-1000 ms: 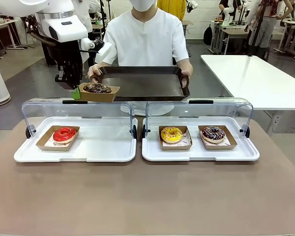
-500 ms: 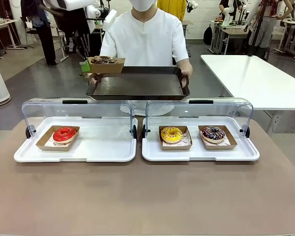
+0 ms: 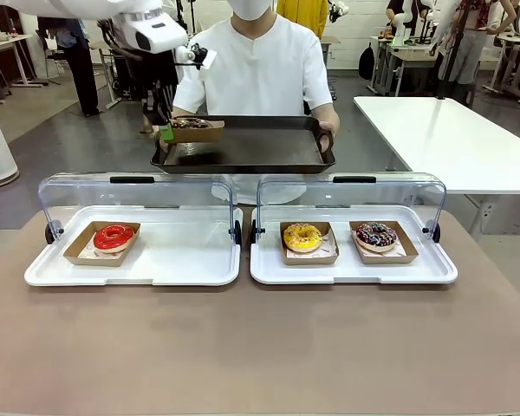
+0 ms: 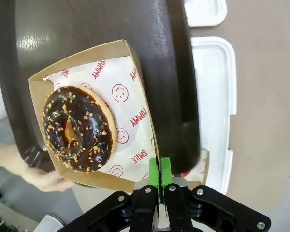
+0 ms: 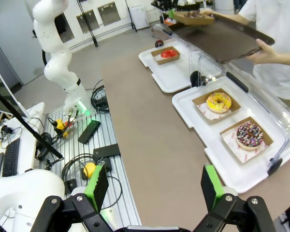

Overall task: Provide the desired donut to the person.
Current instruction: Place the picked Paper togo box onto the Handle tray extended by the person.

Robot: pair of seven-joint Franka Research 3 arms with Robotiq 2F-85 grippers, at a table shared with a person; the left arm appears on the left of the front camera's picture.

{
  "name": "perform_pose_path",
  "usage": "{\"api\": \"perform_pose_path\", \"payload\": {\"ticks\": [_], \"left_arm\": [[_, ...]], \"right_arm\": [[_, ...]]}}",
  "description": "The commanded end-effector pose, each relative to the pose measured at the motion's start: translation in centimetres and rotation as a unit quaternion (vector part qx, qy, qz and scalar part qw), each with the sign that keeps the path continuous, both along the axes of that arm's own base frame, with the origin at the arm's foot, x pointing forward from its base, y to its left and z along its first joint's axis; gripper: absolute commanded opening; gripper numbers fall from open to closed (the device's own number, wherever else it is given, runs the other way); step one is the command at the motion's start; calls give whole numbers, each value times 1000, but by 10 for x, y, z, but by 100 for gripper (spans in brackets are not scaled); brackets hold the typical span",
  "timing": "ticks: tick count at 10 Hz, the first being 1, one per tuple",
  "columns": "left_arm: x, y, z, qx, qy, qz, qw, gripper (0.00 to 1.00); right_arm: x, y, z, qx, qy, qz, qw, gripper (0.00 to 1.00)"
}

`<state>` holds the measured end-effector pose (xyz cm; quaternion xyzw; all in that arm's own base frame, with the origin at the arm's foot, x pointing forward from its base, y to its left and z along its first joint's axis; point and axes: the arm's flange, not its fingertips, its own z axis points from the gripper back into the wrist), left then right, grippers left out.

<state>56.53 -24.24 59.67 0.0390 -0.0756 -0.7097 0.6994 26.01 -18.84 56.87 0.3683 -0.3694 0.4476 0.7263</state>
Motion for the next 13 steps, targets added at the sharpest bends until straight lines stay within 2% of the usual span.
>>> {"api": "perform_pose_path", "payload": {"ticks": [1, 7, 8, 9, 10, 12, 13], "left_arm": [[14, -10, 4, 1, -19, -16, 1000, 1], [33, -8, -31, 8, -24, -37, 999, 1], [35, -7, -32, 4, -21, -33, 999, 58], [36, -7, -32, 2, -22, -38, 999, 60], [36, -7, -31, 2, -23, -39, 999, 100], [34, -6, -28, 2, -24, -39, 999, 100], [34, -6, -26, 2, -25, -41, 999, 81]], "right_arm": [[0, 0, 0, 4, -3, 3, 1000, 100], [0, 0, 0, 4, -3, 3, 1000, 100], [0, 0, 0, 4, -3, 3, 1000, 100], [0, 0, 0, 4, -3, 3, 1000, 100], [0, 0, 0, 4, -3, 3, 1000, 100], [0, 0, 0, 4, -3, 3, 1000, 100], [0, 0, 0, 4, -3, 3, 1000, 100]]}}
